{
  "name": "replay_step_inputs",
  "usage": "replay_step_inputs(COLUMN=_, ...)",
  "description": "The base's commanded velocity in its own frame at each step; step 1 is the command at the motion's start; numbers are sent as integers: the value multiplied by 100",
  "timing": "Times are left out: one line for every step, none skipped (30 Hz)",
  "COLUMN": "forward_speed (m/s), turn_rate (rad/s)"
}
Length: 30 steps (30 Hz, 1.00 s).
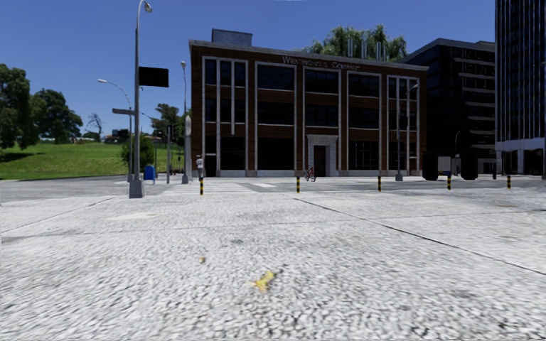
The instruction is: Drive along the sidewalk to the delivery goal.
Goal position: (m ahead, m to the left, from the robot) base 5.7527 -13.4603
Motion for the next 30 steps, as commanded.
replay_step_inputs(forward_speed=200, turn_rate=-84)
replay_step_inputs(forward_speed=200, turn_rate=-84)
replay_step_inputs(forward_speed=200, turn_rate=-84)
replay_step_inputs(forward_speed=200, turn_rate=-84)
replay_step_inputs(forward_speed=200, turn_rate=-84)
replay_step_inputs(forward_speed=200, turn_rate=-84)
replay_step_inputs(forward_speed=200, turn_rate=-84)
replay_step_inputs(forward_speed=200, turn_rate=-84)
replay_step_inputs(forward_speed=200, turn_rate=-84)
replay_step_inputs(forward_speed=200, turn_rate=-84)
replay_step_inputs(forward_speed=200, turn_rate=-84)
replay_step_inputs(forward_speed=200, turn_rate=-84)
replay_step_inputs(forward_speed=200, turn_rate=-84)
replay_step_inputs(forward_speed=200, turn_rate=-84)
replay_step_inputs(forward_speed=200, turn_rate=-84)
replay_step_inputs(forward_speed=200, turn_rate=-84)
replay_step_inputs(forward_speed=200, turn_rate=-84)
replay_step_inputs(forward_speed=200, turn_rate=-84)
replay_step_inputs(forward_speed=200, turn_rate=-84)
replay_step_inputs(forward_speed=200, turn_rate=-84)
replay_step_inputs(forward_speed=200, turn_rate=-84)
replay_step_inputs(forward_speed=200, turn_rate=-84)
replay_step_inputs(forward_speed=200, turn_rate=-84)
replay_step_inputs(forward_speed=200, turn_rate=-84)
replay_step_inputs(forward_speed=200, turn_rate=-84)
replay_step_inputs(forward_speed=200, turn_rate=-84)
replay_step_inputs(forward_speed=200, turn_rate=-84)
replay_step_inputs(forward_speed=200, turn_rate=-84)
replay_step_inputs(forward_speed=200, turn_rate=-84)
replay_step_inputs(forward_speed=200, turn_rate=-84)
